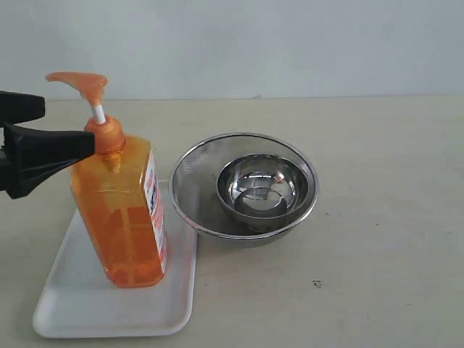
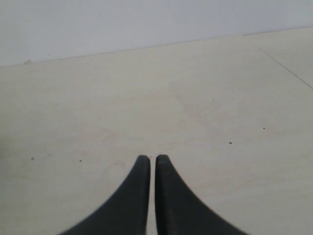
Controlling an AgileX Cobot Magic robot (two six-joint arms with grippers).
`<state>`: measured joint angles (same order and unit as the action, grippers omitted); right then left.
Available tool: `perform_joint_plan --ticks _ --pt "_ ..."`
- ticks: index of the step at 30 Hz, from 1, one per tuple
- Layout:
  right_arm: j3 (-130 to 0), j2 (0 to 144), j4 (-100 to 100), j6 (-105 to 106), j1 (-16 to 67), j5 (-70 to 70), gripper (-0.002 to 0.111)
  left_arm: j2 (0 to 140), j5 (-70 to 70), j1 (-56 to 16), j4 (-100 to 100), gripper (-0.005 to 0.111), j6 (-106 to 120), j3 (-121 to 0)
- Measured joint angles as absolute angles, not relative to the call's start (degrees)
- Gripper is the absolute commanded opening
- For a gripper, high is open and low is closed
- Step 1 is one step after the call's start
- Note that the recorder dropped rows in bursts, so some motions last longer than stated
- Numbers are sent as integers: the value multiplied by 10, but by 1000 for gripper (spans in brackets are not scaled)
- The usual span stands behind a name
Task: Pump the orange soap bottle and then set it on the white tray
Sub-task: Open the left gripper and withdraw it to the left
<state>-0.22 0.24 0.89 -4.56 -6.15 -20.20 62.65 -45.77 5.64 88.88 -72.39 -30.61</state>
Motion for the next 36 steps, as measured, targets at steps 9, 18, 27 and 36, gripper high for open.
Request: perform_joint_plan --ticks 9,18,27,36 --pt "-2 2 9 -46 -62 -202 1 469 -447 56 879 100 -781 -233" --pt "-2 2 9 -46 -62 -201 1 368 -548 56 814 100 -825 -137" --pt "-2 2 9 -46 -62 -199 1 349 -679 56 816 100 -849 -113" --pt "-2 2 9 -46 -62 -199 1 349 -677 56 816 100 -842 -113"
